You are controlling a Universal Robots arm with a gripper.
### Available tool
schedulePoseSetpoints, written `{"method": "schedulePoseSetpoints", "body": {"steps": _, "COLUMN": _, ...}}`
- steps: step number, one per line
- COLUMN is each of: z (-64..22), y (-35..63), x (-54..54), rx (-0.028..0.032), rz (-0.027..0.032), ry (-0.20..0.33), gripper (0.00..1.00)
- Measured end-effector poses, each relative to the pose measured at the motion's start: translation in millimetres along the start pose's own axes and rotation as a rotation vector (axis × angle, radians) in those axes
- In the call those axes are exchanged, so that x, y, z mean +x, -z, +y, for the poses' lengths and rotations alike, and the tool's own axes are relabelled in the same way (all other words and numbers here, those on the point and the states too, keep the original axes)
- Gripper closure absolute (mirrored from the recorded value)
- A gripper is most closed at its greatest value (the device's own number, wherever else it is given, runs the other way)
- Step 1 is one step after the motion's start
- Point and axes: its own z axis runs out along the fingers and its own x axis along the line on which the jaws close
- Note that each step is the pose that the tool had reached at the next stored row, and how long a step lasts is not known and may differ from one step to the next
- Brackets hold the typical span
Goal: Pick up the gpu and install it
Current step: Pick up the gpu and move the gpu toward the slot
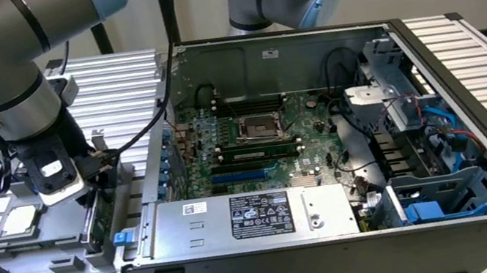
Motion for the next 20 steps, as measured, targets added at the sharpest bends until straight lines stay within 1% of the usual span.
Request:
{"method": "schedulePoseSetpoints", "body": {"steps": 5, "z": 0.1, "y": -0.7, "x": 0.1, "rx": 0.0006, "rz": -0.0005, "ry": -0.015, "gripper": 0.52}}
{"method": "schedulePoseSetpoints", "body": {"steps": 11, "z": 0.5, "y": -0.9, "x": 0.1, "rx": 0.0008, "rz": 0.0, "ry": -0.016, "gripper": 0.52}}
{"method": "schedulePoseSetpoints", "body": {"steps": 12, "z": 0.6, "y": -0.8, "x": 0.1, "rx": 0.0011, "rz": 0.0003, "ry": -0.016, "gripper": 0.54}}
{"method": "schedulePoseSetpoints", "body": {"steps": 13, "z": 0.7, "y": -0.9, "x": 0.1, "rx": 0.0012, "rz": 0.0004, "ry": -0.016, "gripper": 0.54}}
{"method": "schedulePoseSetpoints", "body": {"steps": 14, "z": 0.8, "y": -0.8, "x": 0.1, "rx": 0.0014, "rz": 0.0005, "ry": -0.016, "gripper": 0.61}}
{"method": "schedulePoseSetpoints", "body": {"steps": 20, "z": 1.6, "y": -0.9, "x": 0.2, "rx": 0.0036, "rz": 0.0009, "ry": -0.015, "gripper": 0.61}}
